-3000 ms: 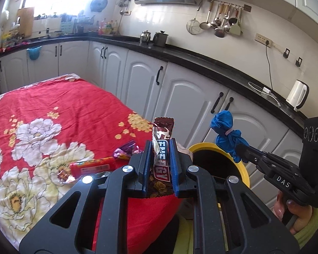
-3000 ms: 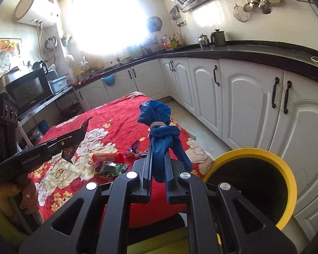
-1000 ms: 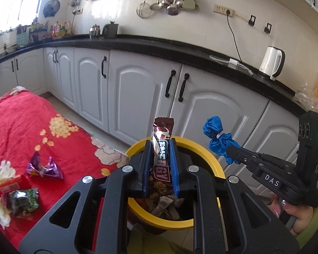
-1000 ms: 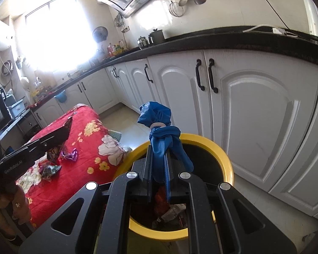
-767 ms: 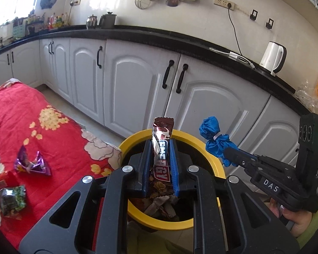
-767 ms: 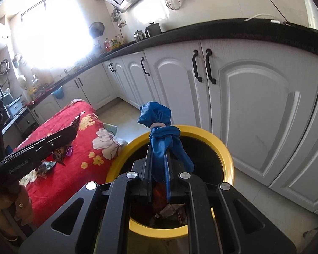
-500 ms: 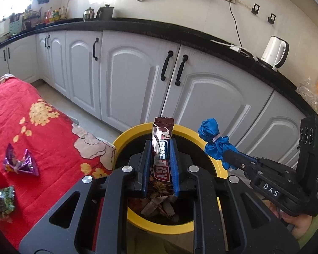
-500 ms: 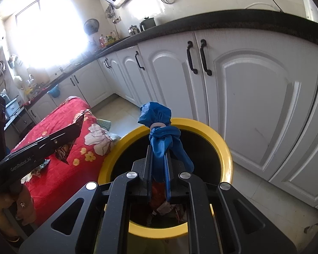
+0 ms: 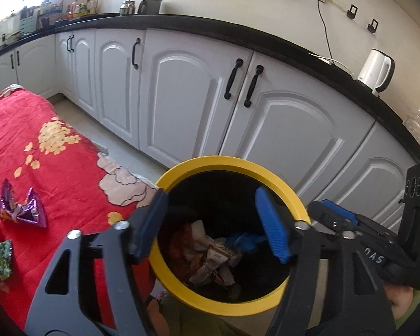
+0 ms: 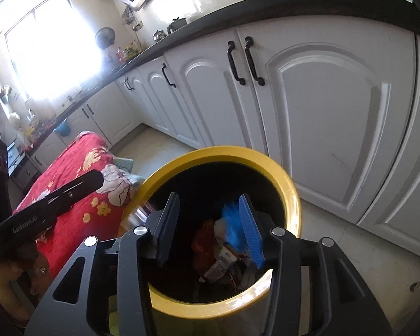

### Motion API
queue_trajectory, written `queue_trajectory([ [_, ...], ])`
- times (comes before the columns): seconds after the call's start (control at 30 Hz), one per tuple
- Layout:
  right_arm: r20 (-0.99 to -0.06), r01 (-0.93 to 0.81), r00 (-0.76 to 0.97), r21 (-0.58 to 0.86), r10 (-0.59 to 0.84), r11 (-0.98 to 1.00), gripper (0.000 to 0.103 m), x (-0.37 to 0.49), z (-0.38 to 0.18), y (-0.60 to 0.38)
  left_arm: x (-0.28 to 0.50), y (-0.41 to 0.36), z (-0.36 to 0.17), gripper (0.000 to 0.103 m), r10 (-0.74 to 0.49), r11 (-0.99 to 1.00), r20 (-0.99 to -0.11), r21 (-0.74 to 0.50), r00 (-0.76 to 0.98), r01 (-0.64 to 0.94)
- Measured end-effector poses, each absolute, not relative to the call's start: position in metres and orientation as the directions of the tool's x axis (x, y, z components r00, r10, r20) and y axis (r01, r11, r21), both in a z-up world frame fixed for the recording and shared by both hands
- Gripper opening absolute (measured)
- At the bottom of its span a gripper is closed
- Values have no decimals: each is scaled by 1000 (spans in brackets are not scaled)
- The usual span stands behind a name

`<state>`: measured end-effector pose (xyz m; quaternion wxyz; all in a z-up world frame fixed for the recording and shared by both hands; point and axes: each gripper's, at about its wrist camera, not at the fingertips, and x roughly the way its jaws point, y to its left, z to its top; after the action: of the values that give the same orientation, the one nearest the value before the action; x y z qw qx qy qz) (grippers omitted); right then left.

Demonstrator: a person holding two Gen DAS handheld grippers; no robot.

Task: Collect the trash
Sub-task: 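Open the left tool over the bin while the right tool opens, dropping the blue bag, then move both open tools back toward the purple and green wrappers on the table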

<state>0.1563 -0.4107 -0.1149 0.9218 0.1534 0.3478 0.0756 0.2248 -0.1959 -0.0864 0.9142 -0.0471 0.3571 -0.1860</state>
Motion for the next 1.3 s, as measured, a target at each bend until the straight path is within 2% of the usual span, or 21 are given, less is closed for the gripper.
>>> queue_trajectory([
  [0.17,-606,-23,758,341,239,940,51,153,-110,-412,220,-184,-80,92,-355,935,-631,-222,690,278],
  [0.27,-595,-24,769,339,234,941,58,150,-105,-410,215,-178,-76,92,-345,939,-633,-221,693,265],
  [0.67,-547,-78,796,333,260,940,67,140,-80,-393,189,-131,-56,92,-244,969,-621,-184,745,164],
  [1.3,-512,-210,792,283,333,936,73,129,-52,-339,159,-68,-27,92,-155,982,-554,-180,818,64],
])
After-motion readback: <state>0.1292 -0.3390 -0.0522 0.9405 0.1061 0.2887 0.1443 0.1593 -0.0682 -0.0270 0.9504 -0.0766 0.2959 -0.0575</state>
